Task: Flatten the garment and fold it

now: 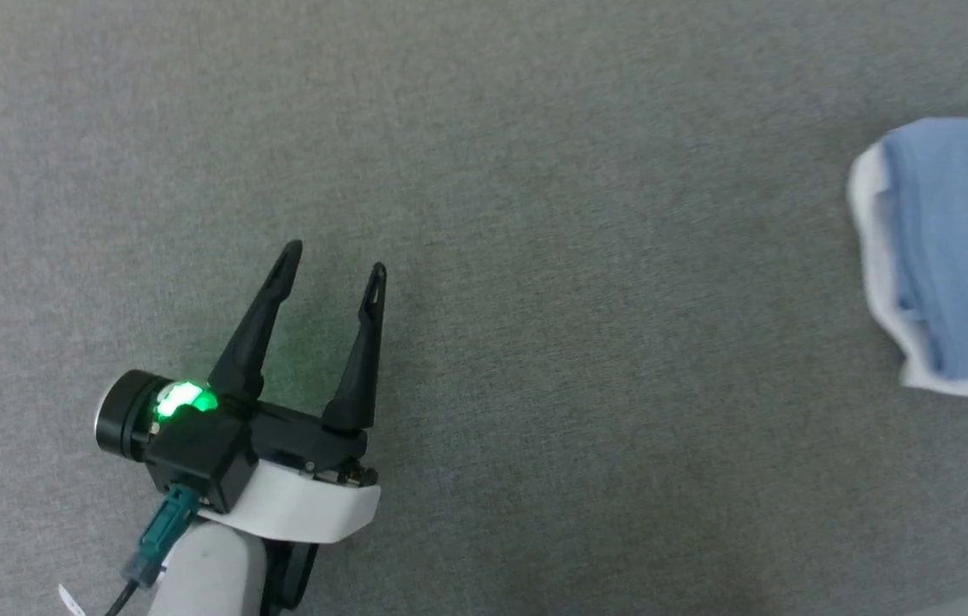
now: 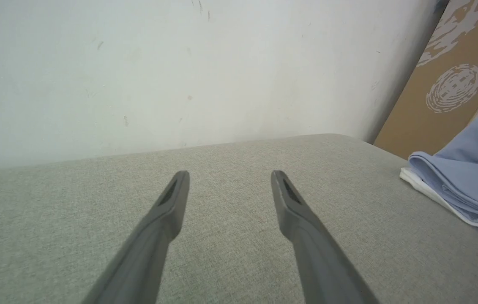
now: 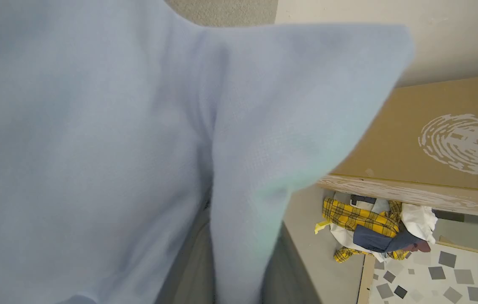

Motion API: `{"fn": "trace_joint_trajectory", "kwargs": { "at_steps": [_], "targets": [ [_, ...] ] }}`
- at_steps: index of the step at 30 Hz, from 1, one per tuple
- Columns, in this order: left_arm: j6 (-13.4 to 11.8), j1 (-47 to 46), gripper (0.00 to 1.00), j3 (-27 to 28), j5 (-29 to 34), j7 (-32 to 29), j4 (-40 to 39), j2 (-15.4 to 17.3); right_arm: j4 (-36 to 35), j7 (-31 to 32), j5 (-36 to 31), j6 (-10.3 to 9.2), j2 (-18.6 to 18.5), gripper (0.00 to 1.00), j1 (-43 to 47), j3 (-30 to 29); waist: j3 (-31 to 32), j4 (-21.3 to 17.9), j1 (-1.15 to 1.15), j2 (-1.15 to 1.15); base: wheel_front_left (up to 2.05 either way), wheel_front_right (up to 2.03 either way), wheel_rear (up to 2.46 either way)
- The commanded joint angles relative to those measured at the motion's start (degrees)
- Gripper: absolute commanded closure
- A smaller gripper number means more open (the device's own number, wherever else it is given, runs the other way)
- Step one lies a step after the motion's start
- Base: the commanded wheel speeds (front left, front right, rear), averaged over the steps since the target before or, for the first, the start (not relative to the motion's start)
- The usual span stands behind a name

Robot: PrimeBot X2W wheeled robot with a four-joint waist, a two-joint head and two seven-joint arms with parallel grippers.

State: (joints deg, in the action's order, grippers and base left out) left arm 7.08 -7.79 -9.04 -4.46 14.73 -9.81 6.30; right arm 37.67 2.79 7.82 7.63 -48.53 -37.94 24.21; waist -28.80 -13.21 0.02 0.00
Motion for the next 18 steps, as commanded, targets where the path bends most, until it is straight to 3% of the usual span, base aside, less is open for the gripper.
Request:
{"fn": "trace_joint_trajectory", "kwargs": {
  "at_steps": [1, 12, 13, 14, 18],
  "targets": [
    [0.4, -0.8, 0.0, -0.1, -0.2, 0.3, -0.1, 0.3, 0.8, -0.4, -0.7, -0.14, 0.0, 1.0, -1.0, -0.8, -1.5, 1.1, -0.02, 0.0, 0.0, 0.0, 0.0],
    [0.4, -1.5, 0.0, 0.0, -0.4, 0.3, 0.1, 0.7, 10.2, -3.0, -7.5, -0.14, 2.5, 1.0, -3.1, -10.3, -2.7, 2.2, -0.02, 0.0, 0.0, 0.0, 0.0],
    [0.4, -1.5, 0.0, 0.0, -0.4, 0.3, 0.2, 0.6, 10.6, -3.1, -7.7, -0.14, 2.9, 0.93, -3.1, -10.7, -2.7, 2.3, -0.02, 0.0, 0.0, 0.0, 0.0],
    [0.4, -1.6, 0.0, 0.1, -0.4, 0.3, 0.3, 0.5, 10.8, -3.4, -8.1, -0.14, 3.2, 0.02, -3.2, -11.1, -2.6, 2.4, -0.02, 0.0, 0.0, 0.0, 0.0],
    [0.4, -1.2, 0.0, 0.3, -0.7, 0.3, 1.1, 0.1, 11.4, -4.4, -9.7, -0.14, 3.9, 0.0, -3.4, -11.7, -0.6, 2.6, -0.02, 0.0, 0.0, 0.0, 0.0]
  ]
}}
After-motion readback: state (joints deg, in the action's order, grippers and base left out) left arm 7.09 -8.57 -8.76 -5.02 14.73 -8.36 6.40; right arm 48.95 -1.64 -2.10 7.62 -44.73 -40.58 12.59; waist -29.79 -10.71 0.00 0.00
